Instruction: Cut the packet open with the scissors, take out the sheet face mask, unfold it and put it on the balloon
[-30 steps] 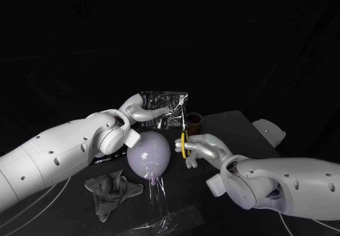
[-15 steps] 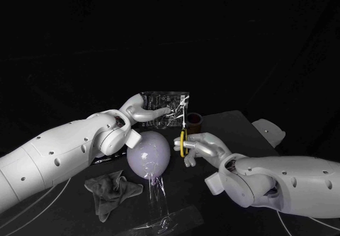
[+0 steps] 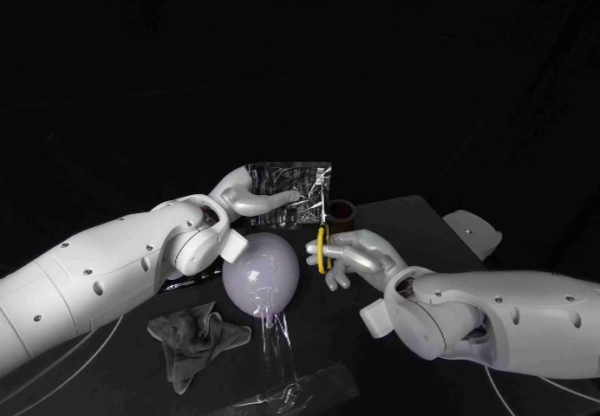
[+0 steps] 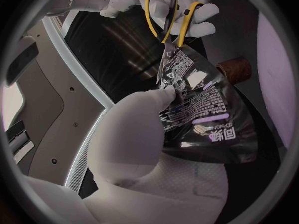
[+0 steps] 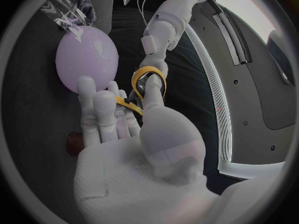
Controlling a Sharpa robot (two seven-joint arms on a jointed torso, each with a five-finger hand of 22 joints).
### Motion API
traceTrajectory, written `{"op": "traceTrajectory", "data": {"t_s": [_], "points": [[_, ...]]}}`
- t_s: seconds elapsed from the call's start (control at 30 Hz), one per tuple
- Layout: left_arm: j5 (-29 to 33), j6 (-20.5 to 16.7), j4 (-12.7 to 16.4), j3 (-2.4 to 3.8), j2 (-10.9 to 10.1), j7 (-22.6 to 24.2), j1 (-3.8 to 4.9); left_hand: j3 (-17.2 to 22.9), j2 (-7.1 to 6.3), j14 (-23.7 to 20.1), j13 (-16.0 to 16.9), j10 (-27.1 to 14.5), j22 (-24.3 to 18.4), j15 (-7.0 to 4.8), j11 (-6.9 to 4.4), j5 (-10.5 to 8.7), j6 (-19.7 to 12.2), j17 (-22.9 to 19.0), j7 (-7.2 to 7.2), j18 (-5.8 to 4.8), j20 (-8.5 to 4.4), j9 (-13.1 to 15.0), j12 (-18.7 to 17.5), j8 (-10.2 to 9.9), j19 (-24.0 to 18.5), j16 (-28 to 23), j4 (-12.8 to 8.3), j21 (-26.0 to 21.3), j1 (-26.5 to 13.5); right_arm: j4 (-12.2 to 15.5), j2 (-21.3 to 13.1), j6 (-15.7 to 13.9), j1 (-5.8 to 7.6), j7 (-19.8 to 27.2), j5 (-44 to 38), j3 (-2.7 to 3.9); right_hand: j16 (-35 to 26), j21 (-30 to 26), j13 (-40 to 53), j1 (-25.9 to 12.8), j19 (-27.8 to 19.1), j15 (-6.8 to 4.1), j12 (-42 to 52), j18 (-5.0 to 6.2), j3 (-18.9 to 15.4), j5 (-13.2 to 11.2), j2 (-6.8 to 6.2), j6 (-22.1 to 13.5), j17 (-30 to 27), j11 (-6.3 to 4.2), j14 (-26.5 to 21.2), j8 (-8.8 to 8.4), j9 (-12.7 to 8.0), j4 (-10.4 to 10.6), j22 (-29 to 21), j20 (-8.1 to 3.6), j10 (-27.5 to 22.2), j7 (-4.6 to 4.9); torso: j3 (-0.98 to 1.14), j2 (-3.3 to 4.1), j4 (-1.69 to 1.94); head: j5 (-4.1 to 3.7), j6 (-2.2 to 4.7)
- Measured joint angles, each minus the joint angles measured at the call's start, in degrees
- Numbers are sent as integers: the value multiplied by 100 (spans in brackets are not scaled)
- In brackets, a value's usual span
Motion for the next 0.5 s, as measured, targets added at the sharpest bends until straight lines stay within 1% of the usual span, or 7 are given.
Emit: {"op": "traceTrajectory", "data": {"t_s": [0.07,0.1,0.17,0.27,0.33,0.43,0.5], "points": [[1,0,0,1,-3,3,1,0,0,0,0,0,0,0,0,0,-9,0,-8,0,0,0,0,0,0,0,0,0,0,-30,1,-10,11,10,19,1,102,164,24,29,123,-53,69,-6,0,0,29,127,145,-7,93,69,22,0,97,-43,122,-53,-1,-1,0,-2,1],[1,0,0,1,-4,5,1,0,0,2,0,0,0,-2,0,0,-9,-1,-9,-1,0,0,0,-1,0,0,0,0,0,-40,1,-14,14,14,26,2,144,241,36,38,169,-83,99,-7,0,0,38,196,208,-62,143,100,33,0,141,-71,236,-81,-1,-2,0,-2,1],[2,0,0,1,-5,10,2,0,0,15,0,0,0,-14,0,0,-10,-1,-9,-1,0,0,0,-16,0,0,0,0,0,-55,3,-23,19,20,39,2,223,378,52,57,253,-140,118,-10,0,0,57,278,325,-99,206,137,48,0,222,-124,363,-143,-1,-2,0,-2,-3],[2,0,0,1,-7,18,2,0,0,31,0,0,0,-14,0,0,-11,-1,-10,-2,0,0,0,-16,0,0,0,0,0,-71,6,-28,25,25,45,3,290,526,75,83,348,-181,172,-13,0,0,83,372,442,-112,286,197,63,0,307,-167,473,-196,-2,-2,0,4,-6],[2,-1,0,1,-8,24,2,0,-1,31,0,0,0,-15,0,0,-11,-1,-10,-2,0,0,0,-16,0,0,0,0,-1,-81,7,-30,27,27,47,5,369,664,100,91,454,-225,193,-16,7,0,90,474,556,-161,368,246,83,7,391,-207,611,-256,-2,-2,0,8,-7],[2,-2,0,1,-8,32,2,0,-1,32,0,0,0,-14,0,0,-12,-2,-11,-3,0,0,0,-17,0,0,0,0,-1,-93,7,-33,30,29,47,6,444,840,131,105,562,-293,215,-48,65,0,105,596,685,-193,459,306,105,64,498,-280,743,-338,-1,-2,-1,10,-8],[3,-3,0,1,-8,38,2,0,-1,32,0,0,0,-14,0,0,-10,-2,-9,-3,0,0,0,-17,0,0,0,0,-1,-100,7,-34,31,29,44,6,528,1017,155,150,689,-353,217,-56,242,0,149,702,825,-218,543,310,119,96,602,-317,865,-379,-2,-2,-1,10,-8]]}}
